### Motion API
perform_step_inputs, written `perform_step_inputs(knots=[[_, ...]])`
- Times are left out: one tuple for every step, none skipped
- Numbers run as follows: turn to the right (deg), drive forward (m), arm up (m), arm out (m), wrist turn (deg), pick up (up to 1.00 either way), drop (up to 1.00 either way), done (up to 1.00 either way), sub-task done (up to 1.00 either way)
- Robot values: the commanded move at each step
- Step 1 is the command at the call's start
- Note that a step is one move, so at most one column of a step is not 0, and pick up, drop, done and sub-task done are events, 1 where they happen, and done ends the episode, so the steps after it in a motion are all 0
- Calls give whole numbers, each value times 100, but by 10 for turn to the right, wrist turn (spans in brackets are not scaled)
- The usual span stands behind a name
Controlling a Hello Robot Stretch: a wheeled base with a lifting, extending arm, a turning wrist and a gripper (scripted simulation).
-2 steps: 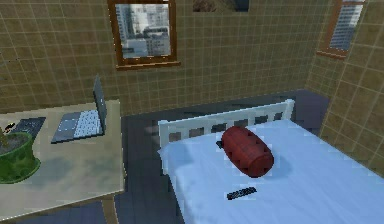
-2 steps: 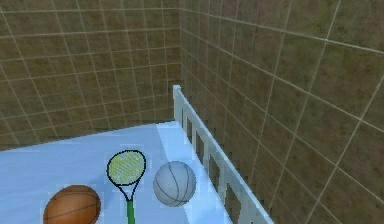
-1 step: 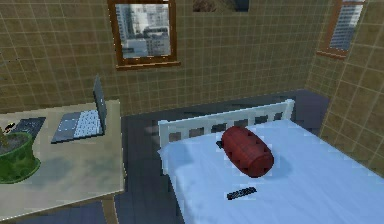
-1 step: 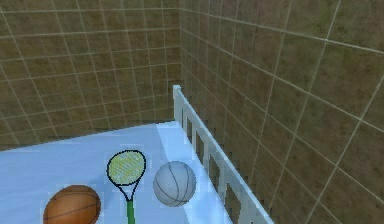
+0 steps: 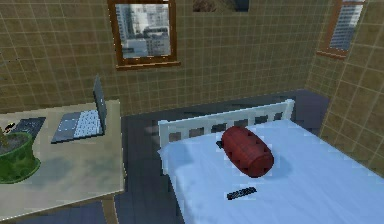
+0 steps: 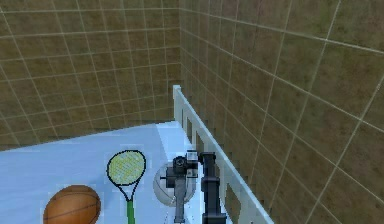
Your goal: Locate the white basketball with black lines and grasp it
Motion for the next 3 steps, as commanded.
perform_step_inputs(knots=[[0, 0, 0, 0, 450, 0, 0, 0, 0], [0, 0, 0, 0, 450, 0, 0, 0, 0], [0, 0, 0, 0, 450, 0, 0, 0, 0]])
